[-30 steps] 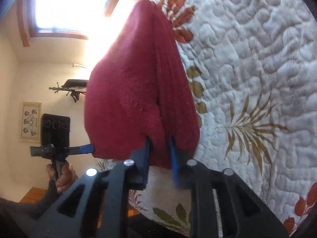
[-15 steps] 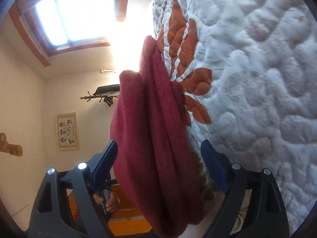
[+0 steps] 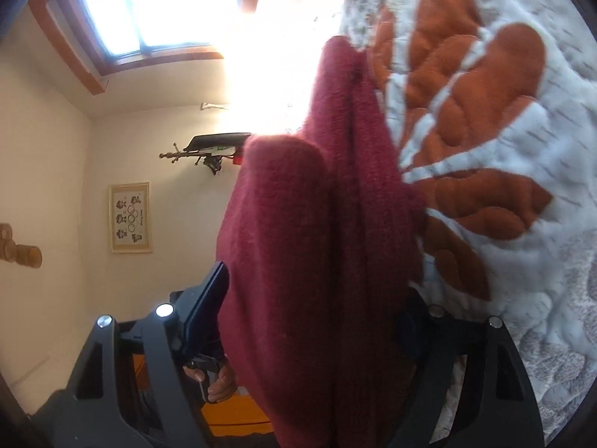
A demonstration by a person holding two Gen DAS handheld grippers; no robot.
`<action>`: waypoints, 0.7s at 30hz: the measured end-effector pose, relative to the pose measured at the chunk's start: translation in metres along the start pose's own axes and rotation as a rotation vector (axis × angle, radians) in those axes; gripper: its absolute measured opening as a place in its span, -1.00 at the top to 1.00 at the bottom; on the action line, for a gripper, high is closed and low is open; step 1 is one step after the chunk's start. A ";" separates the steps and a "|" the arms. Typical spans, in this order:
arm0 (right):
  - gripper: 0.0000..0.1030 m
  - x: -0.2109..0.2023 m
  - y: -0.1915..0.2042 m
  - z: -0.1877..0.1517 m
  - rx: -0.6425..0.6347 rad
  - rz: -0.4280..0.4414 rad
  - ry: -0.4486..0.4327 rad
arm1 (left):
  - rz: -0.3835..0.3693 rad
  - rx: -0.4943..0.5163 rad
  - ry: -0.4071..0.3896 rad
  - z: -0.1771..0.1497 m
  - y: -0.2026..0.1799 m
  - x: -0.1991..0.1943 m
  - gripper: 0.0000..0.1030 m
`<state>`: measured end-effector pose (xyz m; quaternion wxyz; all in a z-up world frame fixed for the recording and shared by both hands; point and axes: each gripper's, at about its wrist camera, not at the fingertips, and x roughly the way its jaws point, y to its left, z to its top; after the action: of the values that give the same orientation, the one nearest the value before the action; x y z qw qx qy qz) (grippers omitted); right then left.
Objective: Fold small clothes
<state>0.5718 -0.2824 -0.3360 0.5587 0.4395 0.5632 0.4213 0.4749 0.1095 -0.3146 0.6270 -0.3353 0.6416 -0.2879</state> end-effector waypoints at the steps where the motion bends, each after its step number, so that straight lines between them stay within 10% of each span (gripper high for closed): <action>1: -0.51 0.002 0.003 0.001 -0.013 -0.010 0.003 | 0.005 0.008 0.004 0.001 0.000 0.002 -0.78; 7: -0.21 0.019 0.002 0.013 0.005 -0.060 -0.004 | 0.001 -0.013 -0.001 0.006 0.002 0.005 -0.75; 10: 0.19 0.017 0.011 0.011 0.013 -0.067 -0.027 | 0.014 -0.027 0.020 0.006 0.000 0.005 -0.15; 21: 0.30 0.021 0.078 0.000 -0.065 -0.139 -0.119 | 0.024 0.085 -0.015 0.004 -0.032 -0.042 0.23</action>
<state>0.5737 -0.2419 -0.2658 0.6331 0.4055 0.5440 0.3727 0.4810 0.1231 -0.2636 0.6490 -0.3029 0.6279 -0.3046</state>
